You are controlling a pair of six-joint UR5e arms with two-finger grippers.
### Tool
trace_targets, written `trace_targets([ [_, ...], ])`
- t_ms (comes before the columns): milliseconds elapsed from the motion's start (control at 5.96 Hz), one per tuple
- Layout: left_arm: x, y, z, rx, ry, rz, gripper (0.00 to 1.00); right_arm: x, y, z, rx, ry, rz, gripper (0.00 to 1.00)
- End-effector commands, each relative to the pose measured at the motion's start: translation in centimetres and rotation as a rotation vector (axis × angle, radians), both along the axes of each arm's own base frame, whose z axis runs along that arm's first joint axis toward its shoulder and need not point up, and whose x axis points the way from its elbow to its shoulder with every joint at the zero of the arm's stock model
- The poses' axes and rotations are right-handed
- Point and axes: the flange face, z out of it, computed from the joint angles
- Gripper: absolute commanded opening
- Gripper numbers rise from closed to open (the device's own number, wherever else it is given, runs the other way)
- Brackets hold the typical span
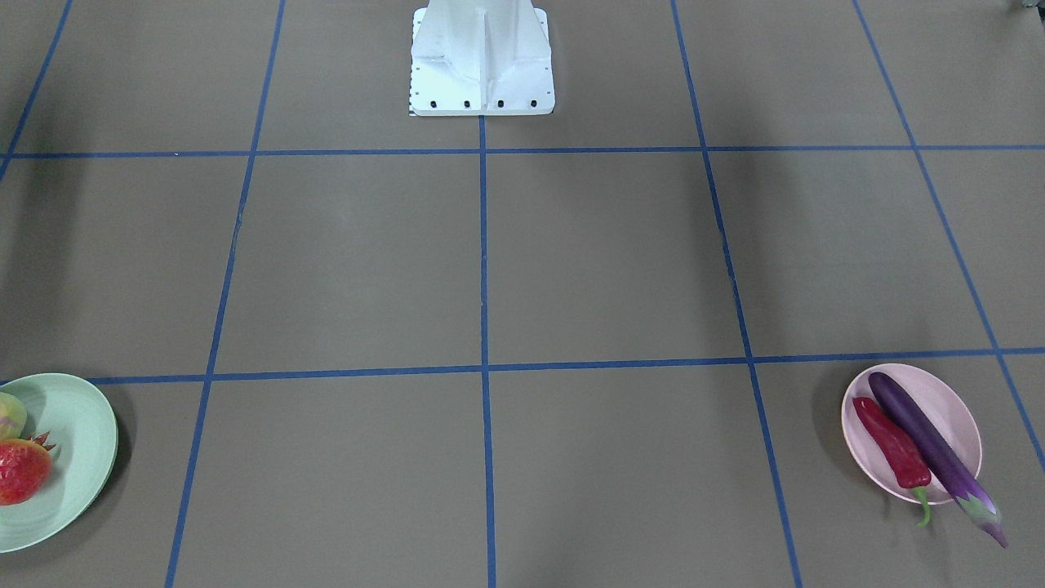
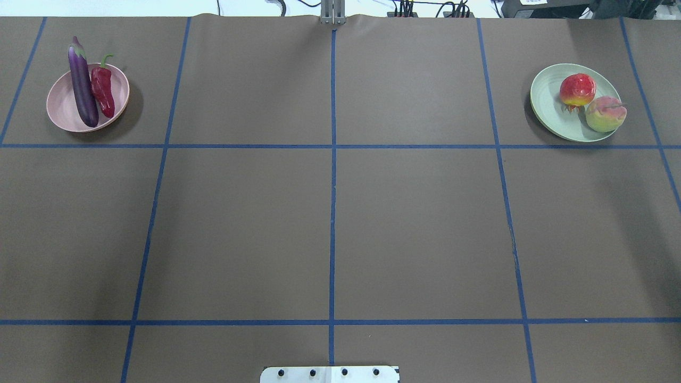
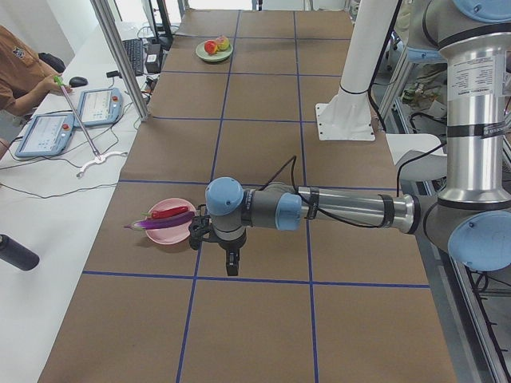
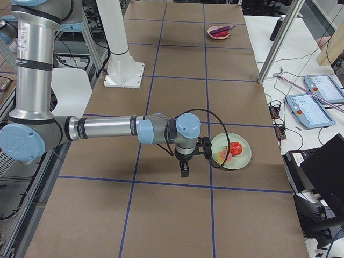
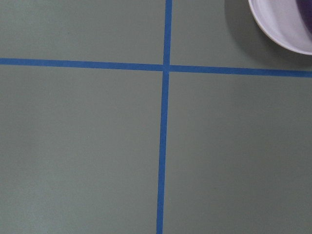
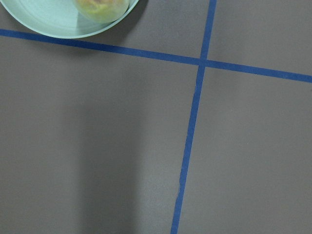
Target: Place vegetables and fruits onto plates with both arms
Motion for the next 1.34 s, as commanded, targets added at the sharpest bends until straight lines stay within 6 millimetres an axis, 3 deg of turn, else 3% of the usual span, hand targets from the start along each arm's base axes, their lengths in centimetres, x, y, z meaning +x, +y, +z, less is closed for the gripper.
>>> trace_targets([
  [0, -0.2, 0.4, -1.1, 0.027, -0.003, -0.003, 1.0, 0.0, 0.5, 0.5, -0.013, -0.004, -0.001, 1.0],
  [335, -0.2, 1.3, 0.0, -0.014, -0.002, -0.012, 1.0, -0.1, 0.6, 0.5, -0.012, -0.009, -0.001, 1.0],
  [671, -0.2, 1.4, -0.7, -0.002, 0.002, -0.014, 1.0, -0.1, 0.5, 0.5, -0.011, -0.012, -0.001, 1.0],
  [838, -0.4, 3.3, -1.2, 0.011, -0.005, -0.014, 1.0, -0.1, 0.5, 0.5, -0.011, -0.01, -0.001, 1.0],
  [1174, -0.5, 4.2, -0.4, -0.008, -0.014, -0.014, 1.0, -0.1, 0.5, 0.5, -0.011, -0.012, -0.001, 1.0],
])
